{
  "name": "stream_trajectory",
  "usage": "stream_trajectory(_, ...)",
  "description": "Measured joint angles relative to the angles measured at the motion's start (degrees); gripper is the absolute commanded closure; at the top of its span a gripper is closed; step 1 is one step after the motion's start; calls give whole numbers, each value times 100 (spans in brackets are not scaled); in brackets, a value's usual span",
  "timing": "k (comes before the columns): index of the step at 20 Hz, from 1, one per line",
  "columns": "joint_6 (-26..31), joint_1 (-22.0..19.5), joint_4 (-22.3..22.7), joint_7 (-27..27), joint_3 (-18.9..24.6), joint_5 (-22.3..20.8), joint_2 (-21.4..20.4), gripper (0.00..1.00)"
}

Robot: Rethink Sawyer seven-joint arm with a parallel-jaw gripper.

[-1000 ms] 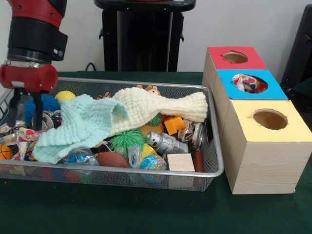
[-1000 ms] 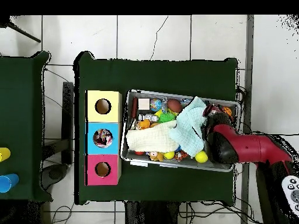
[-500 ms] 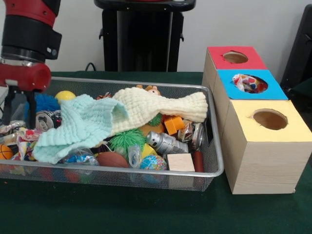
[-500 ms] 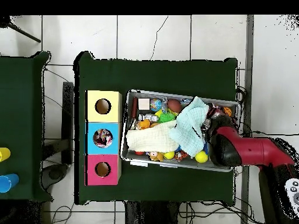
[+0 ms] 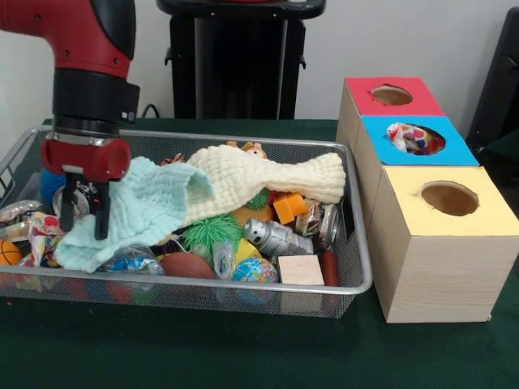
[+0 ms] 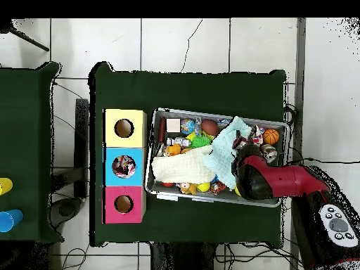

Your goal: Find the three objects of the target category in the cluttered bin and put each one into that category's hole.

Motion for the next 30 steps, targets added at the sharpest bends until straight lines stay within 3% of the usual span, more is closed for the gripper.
stream_trajectory(12, -394, 62, -2, 0, -147, 5, 276, 0)
stream_trajectory(24, -279, -543, 275, 0, 202, 49, -421, 0)
stream_trajectory(30, -170, -654, 314, 0, 266, 87, -566, 0)
